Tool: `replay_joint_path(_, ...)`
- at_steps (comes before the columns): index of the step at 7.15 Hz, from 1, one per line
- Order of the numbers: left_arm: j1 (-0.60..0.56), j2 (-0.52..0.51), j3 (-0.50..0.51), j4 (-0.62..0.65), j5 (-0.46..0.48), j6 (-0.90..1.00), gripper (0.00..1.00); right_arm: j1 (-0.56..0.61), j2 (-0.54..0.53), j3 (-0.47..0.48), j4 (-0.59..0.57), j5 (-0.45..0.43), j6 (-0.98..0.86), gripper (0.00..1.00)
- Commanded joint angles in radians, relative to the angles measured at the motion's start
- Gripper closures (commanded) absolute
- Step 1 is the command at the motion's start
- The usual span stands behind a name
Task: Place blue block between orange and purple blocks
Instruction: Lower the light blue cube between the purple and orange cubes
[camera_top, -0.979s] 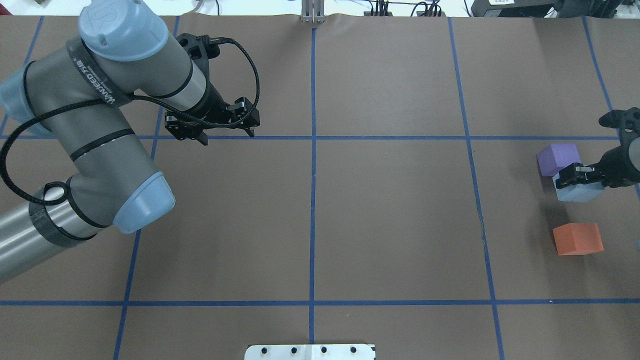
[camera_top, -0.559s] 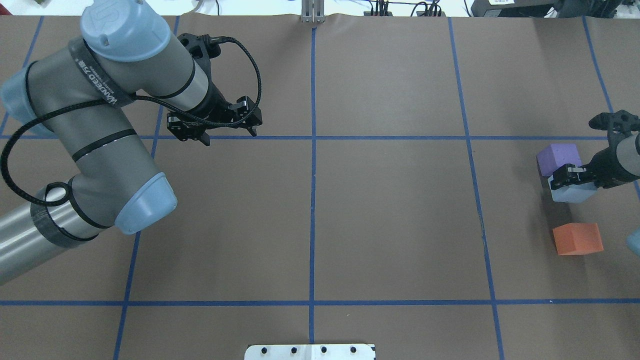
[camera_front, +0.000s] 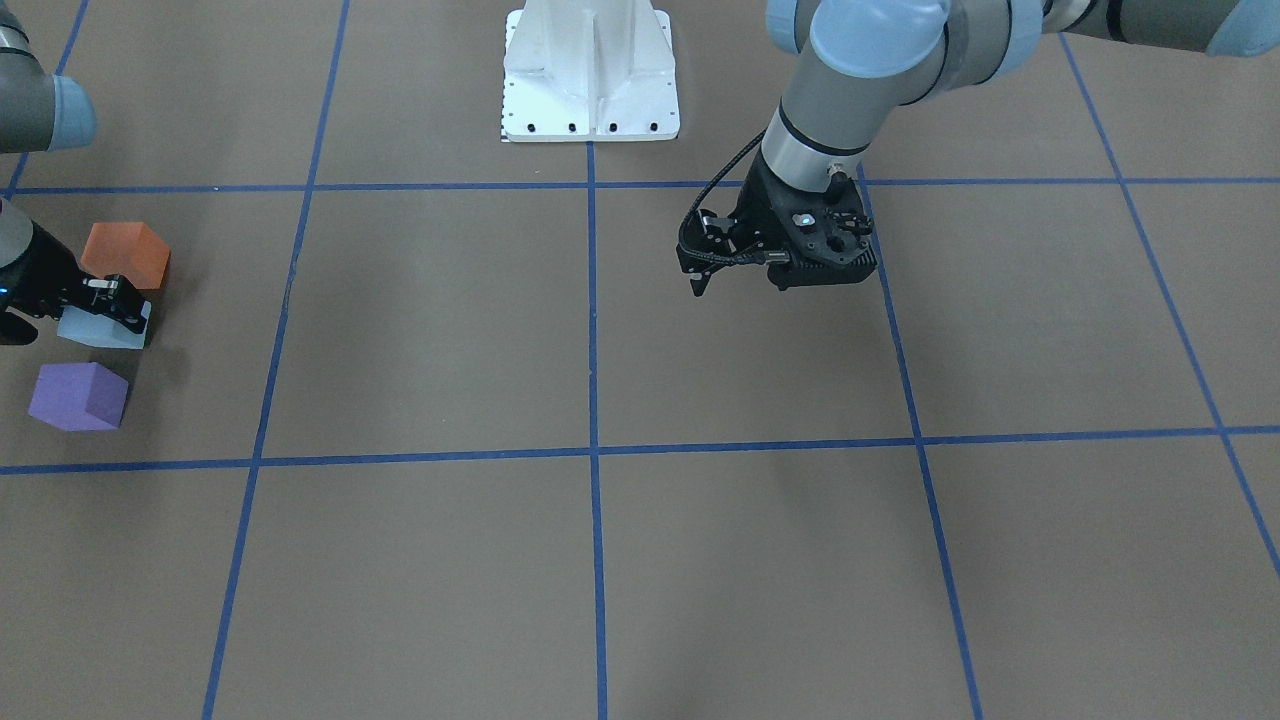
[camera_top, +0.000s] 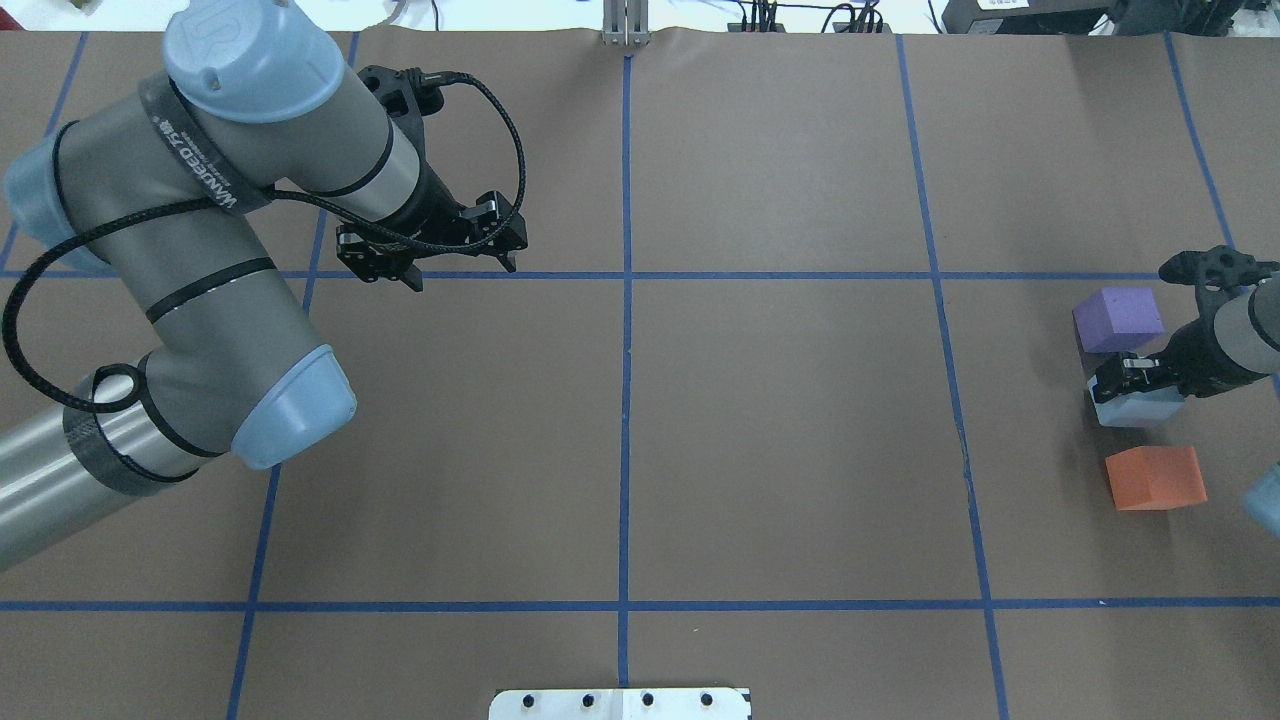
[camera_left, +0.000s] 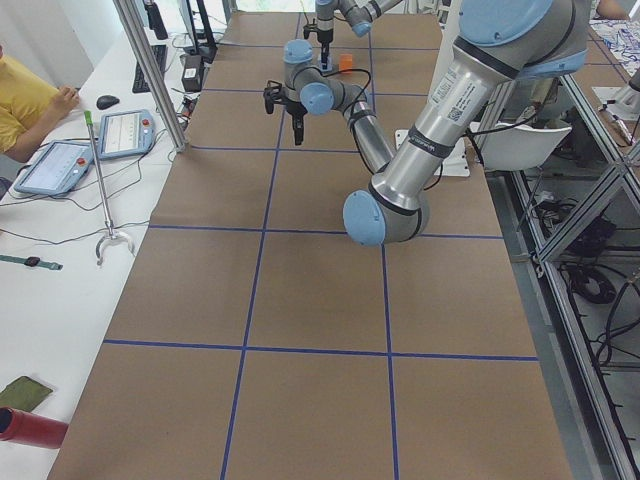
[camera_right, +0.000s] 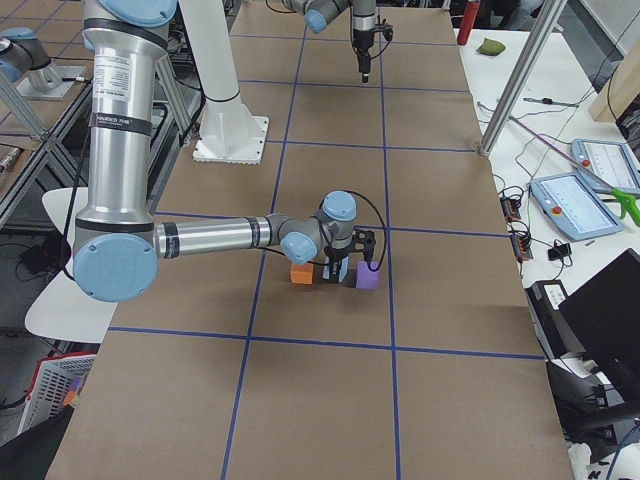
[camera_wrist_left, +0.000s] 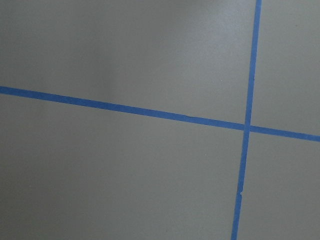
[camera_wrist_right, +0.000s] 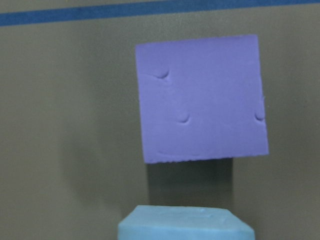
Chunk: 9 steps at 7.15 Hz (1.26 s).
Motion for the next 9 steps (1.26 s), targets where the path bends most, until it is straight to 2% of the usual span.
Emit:
replay_joint_path(1,0.0,0.001,0.0,-0.001,0.0,0.0,0.0,-0.004,-0.001,0.0,0.002,-0.002,-0.004,1.0)
replay_joint_path(3,0.0,0.0,0.0,-0.001,0.0,0.0,0.0,-0.004,-0.003,-0.001,0.041,-0.039,-0.004,1.0)
replay_joint_path(5,0.0,0.0,0.0,-0.001,0.0,0.0,0.0,-0.004,-0.003,-0.001,0.043,-0.048,-0.004,1.0)
replay_joint_path(7,0.0,-0.002,0.0,-0.001,0.0,0.0,0.0,-0.033,-0.003,-0.001,0.043,-0.094,-0.004,1.0)
replay_joint_path(8,0.0,-0.002,0.0,-0.001,0.0,0.0,0.0,-0.038,-0.003,-0.001,0.043,-0.093,-0.004,0.79)
replay_joint_path(9,0.0,-0.002,0.0,-0.001,0.0,0.0,0.0,-0.046,-0.003,-0.001,0.046,-0.091,-0.003,0.02)
